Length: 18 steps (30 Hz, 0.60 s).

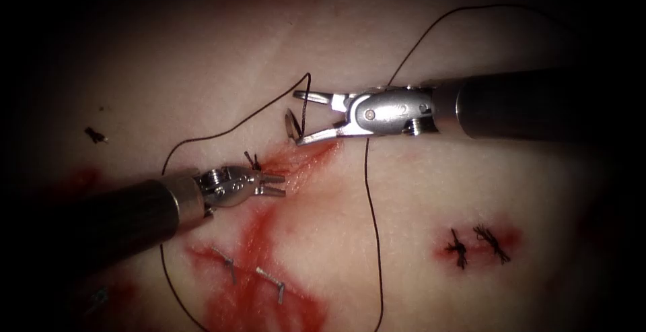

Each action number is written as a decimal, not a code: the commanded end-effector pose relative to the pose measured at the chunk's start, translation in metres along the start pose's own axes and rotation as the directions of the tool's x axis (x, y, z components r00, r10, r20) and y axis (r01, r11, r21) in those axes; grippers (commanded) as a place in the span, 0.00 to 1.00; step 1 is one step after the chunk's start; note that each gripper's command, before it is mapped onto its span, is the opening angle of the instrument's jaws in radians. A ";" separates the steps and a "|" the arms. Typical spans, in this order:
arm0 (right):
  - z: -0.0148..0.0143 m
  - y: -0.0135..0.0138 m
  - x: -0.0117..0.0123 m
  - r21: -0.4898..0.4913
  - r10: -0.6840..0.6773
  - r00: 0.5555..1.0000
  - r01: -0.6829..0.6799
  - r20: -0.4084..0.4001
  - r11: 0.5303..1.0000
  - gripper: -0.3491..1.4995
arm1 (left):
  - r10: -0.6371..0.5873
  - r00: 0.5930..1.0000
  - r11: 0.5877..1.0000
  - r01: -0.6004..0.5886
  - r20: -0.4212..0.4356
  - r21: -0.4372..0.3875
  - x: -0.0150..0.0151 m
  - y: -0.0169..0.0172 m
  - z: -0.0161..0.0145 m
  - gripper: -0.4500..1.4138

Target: Wound Closure

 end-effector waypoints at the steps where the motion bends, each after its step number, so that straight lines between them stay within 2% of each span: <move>1: 0.0010 -0.0004 -0.0004 0.000 -0.006 1.000 0.006 0.003 1.000 0.99 | 0.002 1.000 1.000 -0.002 0.001 -0.001 0.0001 -0.0002 0.0009 0.39; 8: 0.0011 -0.0004 0.0002 0.000 -0.022 1.000 0.022 -0.002 1.000 0.99 | 0.003 1.000 1.000 -0.003 0.005 0.003 0.0000 -0.0001 0.0010 0.39; 11: 0.0020 0.0000 -0.0001 0.018 -0.025 0.999 0.024 0.035 1.000 0.98 | 0.004 1.000 1.000 -0.004 0.007 0.000 -0.0001 0.0000 0.0011 0.40; 18: 0.0033 0.0006 -0.0005 0.065 -0.029 1.000 0.028 0.007 0.998 0.94 | 0.005 1.000 1.000 -0.005 0.006 -0.002 -0.0001 -0.0001 0.0010 0.40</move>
